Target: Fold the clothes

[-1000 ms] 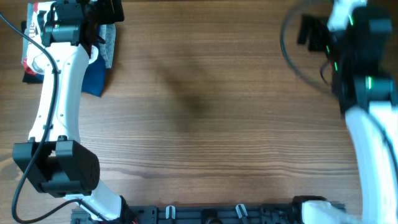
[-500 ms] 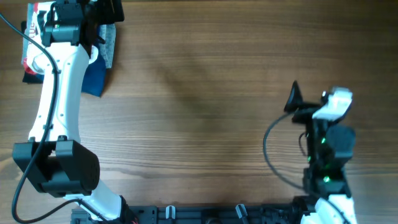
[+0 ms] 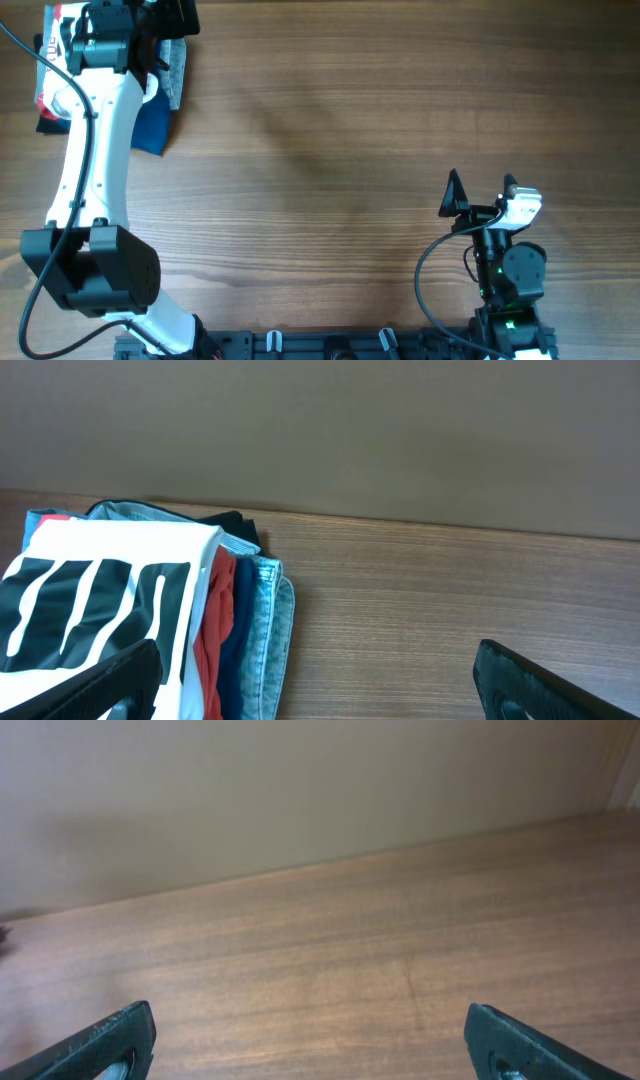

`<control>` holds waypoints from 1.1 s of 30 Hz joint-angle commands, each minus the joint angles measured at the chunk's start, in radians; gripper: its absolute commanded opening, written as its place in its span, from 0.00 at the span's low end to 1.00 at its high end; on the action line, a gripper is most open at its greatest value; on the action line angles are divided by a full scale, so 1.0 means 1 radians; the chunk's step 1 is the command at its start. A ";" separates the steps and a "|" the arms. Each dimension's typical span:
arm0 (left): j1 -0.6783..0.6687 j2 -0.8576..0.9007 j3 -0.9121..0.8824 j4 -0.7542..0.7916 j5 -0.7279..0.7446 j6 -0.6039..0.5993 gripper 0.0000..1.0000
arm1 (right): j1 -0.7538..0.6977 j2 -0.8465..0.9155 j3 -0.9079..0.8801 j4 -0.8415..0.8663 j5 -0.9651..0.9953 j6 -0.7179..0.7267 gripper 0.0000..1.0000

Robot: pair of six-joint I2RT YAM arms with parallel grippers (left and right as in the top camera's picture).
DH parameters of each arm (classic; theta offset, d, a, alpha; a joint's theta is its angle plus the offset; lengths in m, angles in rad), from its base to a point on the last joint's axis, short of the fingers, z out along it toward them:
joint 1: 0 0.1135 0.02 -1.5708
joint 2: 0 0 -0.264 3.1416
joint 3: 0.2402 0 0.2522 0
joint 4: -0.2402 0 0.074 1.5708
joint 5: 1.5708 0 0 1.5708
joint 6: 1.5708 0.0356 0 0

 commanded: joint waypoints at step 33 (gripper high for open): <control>-0.001 0.008 -0.004 0.003 0.012 0.015 1.00 | 0.005 -0.349 -0.002 -0.265 -0.163 -0.210 1.00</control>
